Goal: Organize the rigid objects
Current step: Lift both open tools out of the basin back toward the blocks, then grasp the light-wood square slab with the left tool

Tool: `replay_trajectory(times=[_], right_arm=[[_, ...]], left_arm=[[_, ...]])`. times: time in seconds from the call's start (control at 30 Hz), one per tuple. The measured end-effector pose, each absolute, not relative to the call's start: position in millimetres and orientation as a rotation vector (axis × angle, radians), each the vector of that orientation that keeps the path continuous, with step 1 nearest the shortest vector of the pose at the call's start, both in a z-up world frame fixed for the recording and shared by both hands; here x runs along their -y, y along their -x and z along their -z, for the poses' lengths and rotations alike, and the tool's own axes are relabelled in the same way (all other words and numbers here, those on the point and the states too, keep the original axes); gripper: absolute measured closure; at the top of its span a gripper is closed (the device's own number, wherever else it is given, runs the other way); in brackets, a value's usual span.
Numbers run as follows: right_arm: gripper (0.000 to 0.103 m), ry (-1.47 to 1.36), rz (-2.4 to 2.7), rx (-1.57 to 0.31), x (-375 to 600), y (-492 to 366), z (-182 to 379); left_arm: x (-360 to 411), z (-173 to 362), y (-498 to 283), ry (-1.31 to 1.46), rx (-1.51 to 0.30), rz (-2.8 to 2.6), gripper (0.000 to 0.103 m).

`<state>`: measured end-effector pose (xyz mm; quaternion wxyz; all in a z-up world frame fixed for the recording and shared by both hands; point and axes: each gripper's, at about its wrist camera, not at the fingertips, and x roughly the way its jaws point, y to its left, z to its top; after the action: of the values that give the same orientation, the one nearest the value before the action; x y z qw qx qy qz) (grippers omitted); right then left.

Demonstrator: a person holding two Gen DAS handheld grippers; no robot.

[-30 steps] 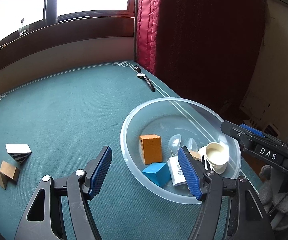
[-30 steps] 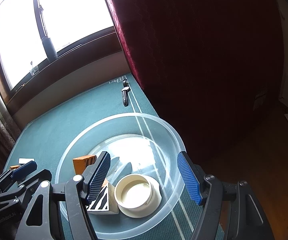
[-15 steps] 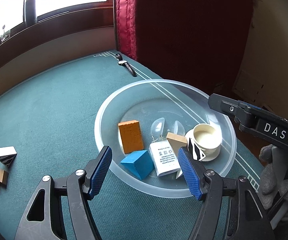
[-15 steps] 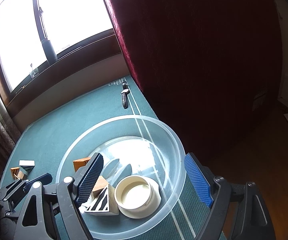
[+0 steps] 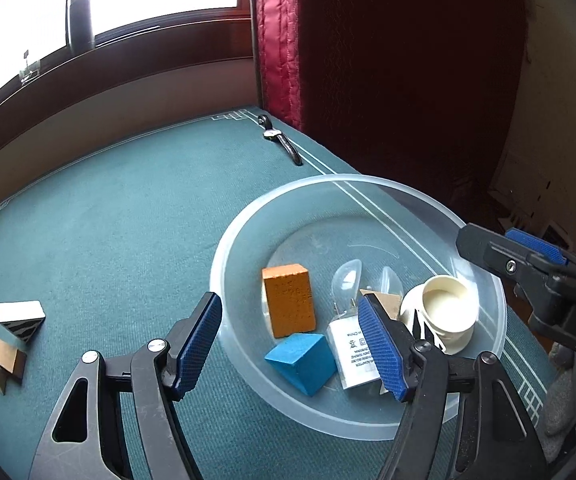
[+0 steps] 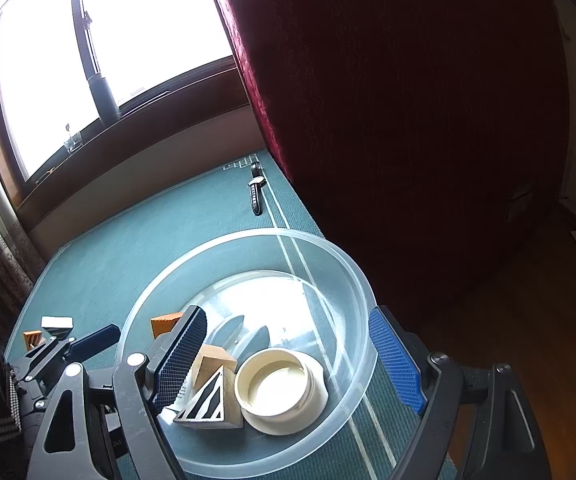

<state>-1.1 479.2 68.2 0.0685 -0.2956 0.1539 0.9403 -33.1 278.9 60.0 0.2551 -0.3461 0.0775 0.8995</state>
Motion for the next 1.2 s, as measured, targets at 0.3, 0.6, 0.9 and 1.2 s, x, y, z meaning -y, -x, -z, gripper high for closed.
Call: replay_trajectory(times=[0.3,0.6,0.9,1.2], right_arm=[[0.017,0.855,-2.857,-0.376,-462,-3,-73],[0.016,0.831,-2.912,-0.282,-436,-6,-79],[0.015,0.876,-3.055,-0.126,-375,4,-87],[0.014,1.005,-3.232,0.129,-294,17,-81]], left_arm=[[-230,-78,40,0.922,-0.059,-2.522,0.031],[-174,-79,43,0.941,-0.021,-2.627,0.031],[-114,-80,38,0.945,-0.042,-2.753,0.031],[-57,-74,41,0.971,0.007,-2.857,0.031]])
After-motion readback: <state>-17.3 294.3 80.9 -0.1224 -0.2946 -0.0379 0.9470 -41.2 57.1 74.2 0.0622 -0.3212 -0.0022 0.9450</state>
